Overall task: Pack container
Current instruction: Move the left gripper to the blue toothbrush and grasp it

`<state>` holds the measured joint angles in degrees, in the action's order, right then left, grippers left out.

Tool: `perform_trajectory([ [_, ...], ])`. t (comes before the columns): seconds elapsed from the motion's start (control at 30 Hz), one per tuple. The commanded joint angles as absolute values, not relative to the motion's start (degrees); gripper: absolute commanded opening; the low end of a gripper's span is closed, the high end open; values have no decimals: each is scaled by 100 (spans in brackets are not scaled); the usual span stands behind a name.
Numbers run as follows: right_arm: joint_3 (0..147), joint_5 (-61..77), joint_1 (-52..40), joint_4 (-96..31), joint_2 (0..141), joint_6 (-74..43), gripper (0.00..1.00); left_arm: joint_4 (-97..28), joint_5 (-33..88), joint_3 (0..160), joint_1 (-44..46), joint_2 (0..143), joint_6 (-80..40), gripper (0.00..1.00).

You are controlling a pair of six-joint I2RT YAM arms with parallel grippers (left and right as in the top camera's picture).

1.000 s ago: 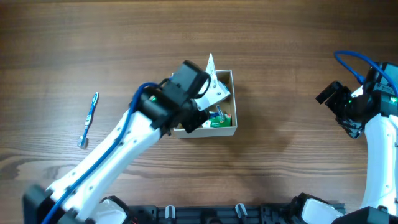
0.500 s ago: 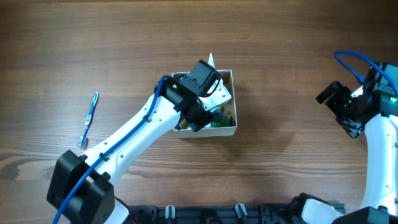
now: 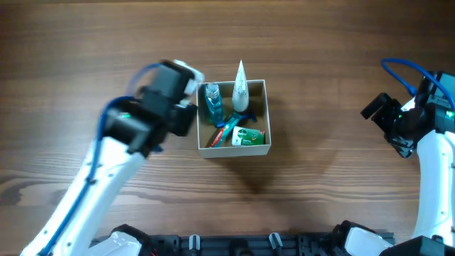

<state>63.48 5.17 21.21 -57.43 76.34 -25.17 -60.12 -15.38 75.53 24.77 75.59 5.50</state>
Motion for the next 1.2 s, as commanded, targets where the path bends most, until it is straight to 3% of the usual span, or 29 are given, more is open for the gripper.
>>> perform_trajectory([
  [0.0,6320,604,2130,-5730,7607,-2399,100,-6075,-1476,7649,1011,7406,-687,87],
  [0.2,6320,604,2130,-5730,7607,-2394,100,-6066,-705,7461,-849,8018,-622,93],
  [0.37,6320,604,2130,-5725,7607,-2392,100,-6058,-427,7338,-1433,9002,-34,95],
  [0.73,6320,585,2130,-5756,7607,-2246,100,-5728,-259,7338,-1503,11122,473,94],
  [1.17,6320,585,2130,-5787,7607,-2246,100,-5194,-38,7336,-1658,11349,886,94],
])
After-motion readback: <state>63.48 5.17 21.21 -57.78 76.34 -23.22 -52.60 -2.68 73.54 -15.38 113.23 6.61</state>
